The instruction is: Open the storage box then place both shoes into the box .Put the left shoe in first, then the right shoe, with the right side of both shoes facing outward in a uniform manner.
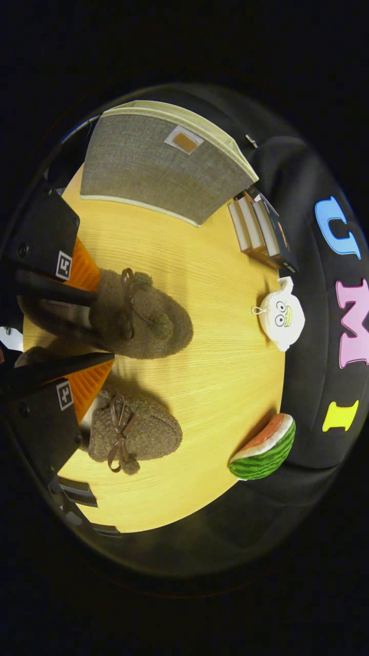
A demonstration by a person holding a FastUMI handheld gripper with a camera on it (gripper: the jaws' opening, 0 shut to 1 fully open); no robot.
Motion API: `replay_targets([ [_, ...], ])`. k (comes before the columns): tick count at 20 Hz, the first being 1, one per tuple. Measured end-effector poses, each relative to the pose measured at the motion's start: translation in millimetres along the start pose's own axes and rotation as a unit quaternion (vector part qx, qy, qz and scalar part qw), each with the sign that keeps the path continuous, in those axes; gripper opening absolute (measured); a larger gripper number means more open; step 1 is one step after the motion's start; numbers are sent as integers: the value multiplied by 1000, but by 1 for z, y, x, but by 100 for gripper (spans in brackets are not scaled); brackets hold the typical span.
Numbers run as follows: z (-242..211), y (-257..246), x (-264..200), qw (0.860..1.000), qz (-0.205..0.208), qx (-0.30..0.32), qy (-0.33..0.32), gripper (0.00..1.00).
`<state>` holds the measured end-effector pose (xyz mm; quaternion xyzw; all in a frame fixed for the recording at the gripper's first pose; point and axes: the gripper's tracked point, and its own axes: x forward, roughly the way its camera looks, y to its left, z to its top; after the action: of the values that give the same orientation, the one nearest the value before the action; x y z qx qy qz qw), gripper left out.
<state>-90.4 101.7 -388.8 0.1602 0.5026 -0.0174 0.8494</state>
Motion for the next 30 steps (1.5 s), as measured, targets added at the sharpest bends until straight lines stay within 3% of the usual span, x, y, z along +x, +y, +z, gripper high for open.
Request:
replay_targets([
  [3,6,-13,6,999,-49,12,-10,35],
  [4,7,-10,6,999,-46,25,-10,17],
  [6,7,-9,2,998,-42,44,0,8],
  [12,38,7,-40,993,-14,114,-11,8],
  [19,120,86,-116,991,71,101,-56,8],
  [22,139,133,-137,988,109,101,-46,8],
  [30,132,256,-116,987,138,78,11,8],
])
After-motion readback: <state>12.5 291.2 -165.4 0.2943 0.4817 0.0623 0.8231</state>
